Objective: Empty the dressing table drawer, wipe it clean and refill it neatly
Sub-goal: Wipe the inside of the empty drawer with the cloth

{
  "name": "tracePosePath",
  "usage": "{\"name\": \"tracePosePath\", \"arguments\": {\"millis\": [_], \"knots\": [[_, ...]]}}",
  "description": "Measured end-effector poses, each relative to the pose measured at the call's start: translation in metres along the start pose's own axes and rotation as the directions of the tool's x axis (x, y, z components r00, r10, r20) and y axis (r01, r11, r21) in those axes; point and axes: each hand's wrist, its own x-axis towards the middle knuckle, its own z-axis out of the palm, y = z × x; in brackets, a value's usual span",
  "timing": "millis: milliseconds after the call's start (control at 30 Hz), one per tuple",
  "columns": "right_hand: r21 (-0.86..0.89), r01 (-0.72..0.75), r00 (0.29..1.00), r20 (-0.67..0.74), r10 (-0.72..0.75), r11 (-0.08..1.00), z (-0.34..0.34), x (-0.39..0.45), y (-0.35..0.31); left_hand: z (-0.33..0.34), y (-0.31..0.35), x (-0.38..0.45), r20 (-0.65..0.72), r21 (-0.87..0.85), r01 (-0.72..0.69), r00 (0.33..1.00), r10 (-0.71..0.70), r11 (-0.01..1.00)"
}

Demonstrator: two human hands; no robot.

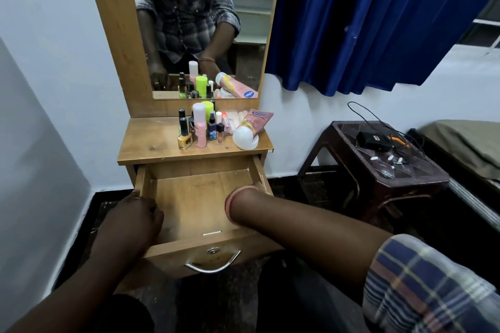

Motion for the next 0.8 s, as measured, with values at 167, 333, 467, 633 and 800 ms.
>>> {"name": "tracePosePath", "arguments": {"millis": [167, 333, 467, 633, 800], "knots": [[0.014, 0.145, 0.984, 0.101, -0.146, 0.989, -0.043, -0.034, 0.032, -0.005, 0.006, -0.004, -0.017, -0.033, 0.028, 0.999, -0.028, 0.999], [0.358, 0.197, 0.978, -0.136, -0.157, 0.913, -0.035, -0.058, 0.123, -0.010, 0.011, -0.007, -0.016, -0.038, 0.051, 0.999, -0.052, 0.998], [0.624, 0.125, 0.982, -0.186, -0.009, 0.771, 0.011, -0.057, 0.156, -0.012, 0.012, -0.008, -0.027, -0.014, 0.031, 0.999, -0.032, 0.999], [0.573, 0.063, 0.989, -0.145, 0.025, 0.817, 0.050, -0.039, 0.120, -0.008, 0.007, -0.006, 0.010, 0.019, 0.053, 0.999, -0.053, 0.998], [0.688, 0.045, 0.949, -0.256, 0.184, 0.725, 0.068, 0.003, 0.101, -0.007, 0.010, -0.007, -0.001, 0.035, 0.044, 0.999, -0.044, 0.998]]}}
